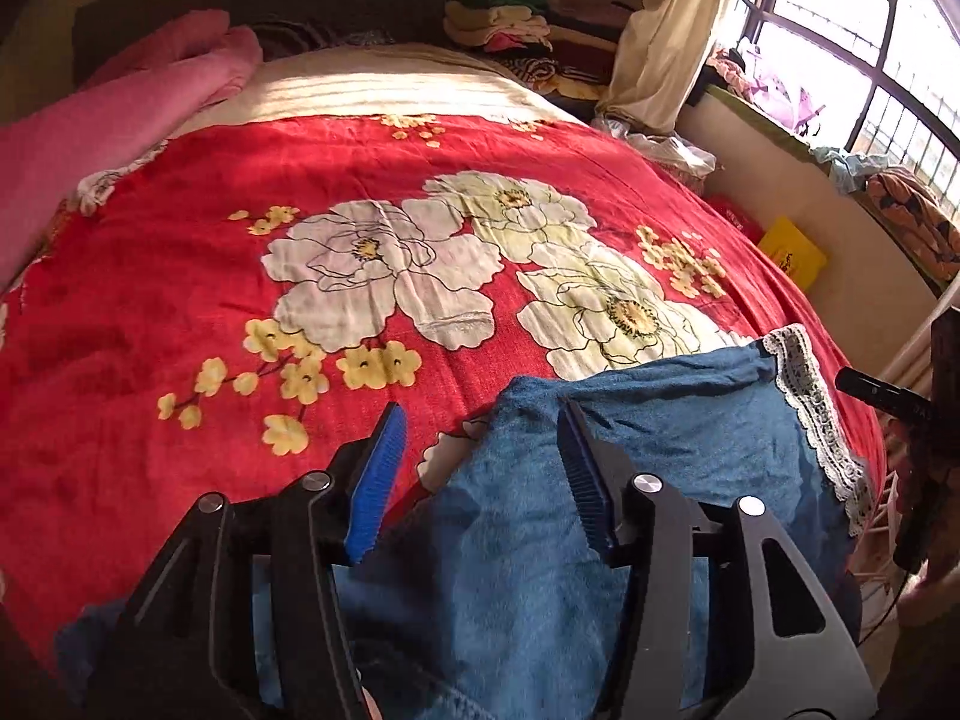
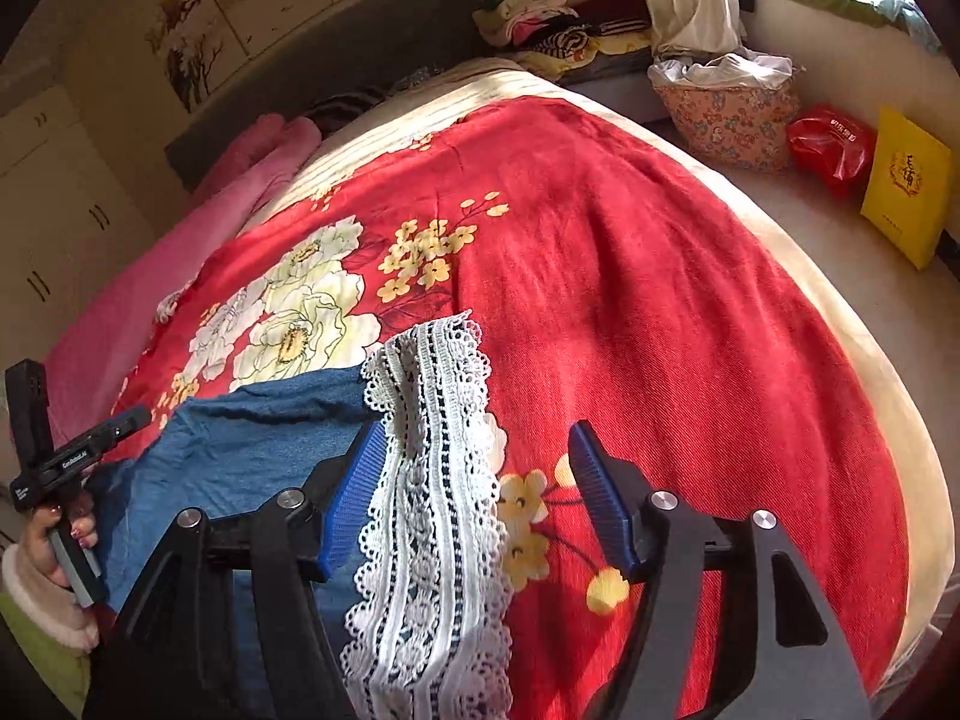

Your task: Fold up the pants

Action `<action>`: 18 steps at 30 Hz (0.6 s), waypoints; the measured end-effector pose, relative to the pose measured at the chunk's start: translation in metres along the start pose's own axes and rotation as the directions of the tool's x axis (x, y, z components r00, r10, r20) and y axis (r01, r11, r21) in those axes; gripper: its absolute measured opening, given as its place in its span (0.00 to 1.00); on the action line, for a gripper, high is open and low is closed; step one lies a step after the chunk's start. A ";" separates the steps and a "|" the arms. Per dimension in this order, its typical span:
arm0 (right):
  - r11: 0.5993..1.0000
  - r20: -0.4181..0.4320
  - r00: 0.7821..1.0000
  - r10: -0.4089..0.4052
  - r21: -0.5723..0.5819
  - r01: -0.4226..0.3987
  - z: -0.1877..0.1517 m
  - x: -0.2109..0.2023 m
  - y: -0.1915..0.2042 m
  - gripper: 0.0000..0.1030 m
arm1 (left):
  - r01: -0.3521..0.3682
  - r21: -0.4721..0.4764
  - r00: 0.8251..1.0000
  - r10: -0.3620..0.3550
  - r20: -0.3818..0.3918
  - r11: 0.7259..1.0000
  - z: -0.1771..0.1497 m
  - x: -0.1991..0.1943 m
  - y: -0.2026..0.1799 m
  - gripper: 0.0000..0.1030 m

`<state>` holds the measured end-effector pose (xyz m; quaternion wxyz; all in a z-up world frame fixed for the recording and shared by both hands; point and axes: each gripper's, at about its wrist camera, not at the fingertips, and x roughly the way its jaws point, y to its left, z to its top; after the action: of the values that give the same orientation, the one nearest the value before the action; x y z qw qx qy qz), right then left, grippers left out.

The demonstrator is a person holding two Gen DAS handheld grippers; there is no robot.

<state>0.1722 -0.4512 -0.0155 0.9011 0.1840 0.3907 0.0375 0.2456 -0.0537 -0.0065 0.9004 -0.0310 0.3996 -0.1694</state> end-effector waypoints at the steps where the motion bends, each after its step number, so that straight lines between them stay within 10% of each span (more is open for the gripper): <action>1: 1.000 0.012 1.000 0.003 0.003 -0.003 -0.004 -0.009 0.001 0.66 | 0.003 -0.016 1.000 -0.003 0.021 1.000 -0.005 -0.014 0.002 0.51; 9: 1.000 0.047 0.999 -0.012 -0.012 0.012 -0.052 -0.054 0.020 0.74 | -0.012 -0.077 0.998 0.016 0.060 0.997 -0.061 -0.092 0.013 0.80; 18: 0.999 0.023 0.999 -0.023 0.027 0.022 -0.093 -0.065 0.028 0.79 | -0.097 -0.215 0.990 0.116 0.079 0.972 -0.116 -0.153 0.065 0.90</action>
<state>0.0627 -0.4107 -0.0187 0.9034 0.1923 0.3828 0.0200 0.0837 0.0675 0.0113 0.9169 -0.1126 0.3752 -0.0760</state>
